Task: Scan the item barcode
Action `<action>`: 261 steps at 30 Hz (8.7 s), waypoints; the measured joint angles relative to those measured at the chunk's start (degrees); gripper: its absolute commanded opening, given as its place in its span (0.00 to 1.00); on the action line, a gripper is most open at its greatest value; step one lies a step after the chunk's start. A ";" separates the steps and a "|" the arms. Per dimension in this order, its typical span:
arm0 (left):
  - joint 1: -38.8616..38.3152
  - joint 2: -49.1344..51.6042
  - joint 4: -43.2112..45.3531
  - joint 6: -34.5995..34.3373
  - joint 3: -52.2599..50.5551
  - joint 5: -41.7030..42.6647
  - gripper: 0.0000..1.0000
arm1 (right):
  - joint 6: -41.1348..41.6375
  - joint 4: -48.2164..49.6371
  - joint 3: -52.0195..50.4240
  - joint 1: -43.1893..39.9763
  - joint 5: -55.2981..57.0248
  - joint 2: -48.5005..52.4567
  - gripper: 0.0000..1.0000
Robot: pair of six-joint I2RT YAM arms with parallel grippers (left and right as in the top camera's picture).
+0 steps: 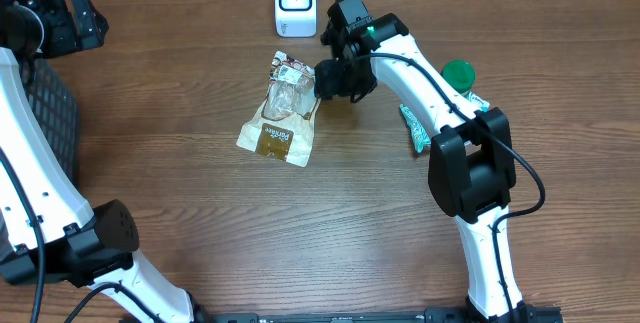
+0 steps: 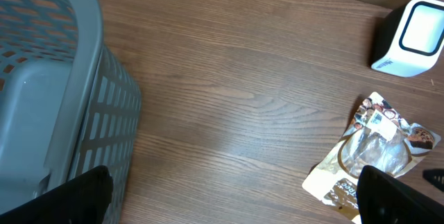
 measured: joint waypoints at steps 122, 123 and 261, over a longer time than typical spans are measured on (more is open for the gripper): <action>-26.56 18.32 44.22 5.77 -53.16 34.51 0.04 | 40.24 53.37 -32.26 0.52 -16.68 -2.12 0.04; -26.40 18.32 43.69 5.79 -53.16 34.40 0.04 | 40.22 53.33 -32.26 0.57 -16.68 -2.12 0.04; -1.77 -10.93 -1.77 -7.39 -14.60 -2.62 1.00 | -49.37 70.60 -30.45 10.32 56.76 -24.15 0.04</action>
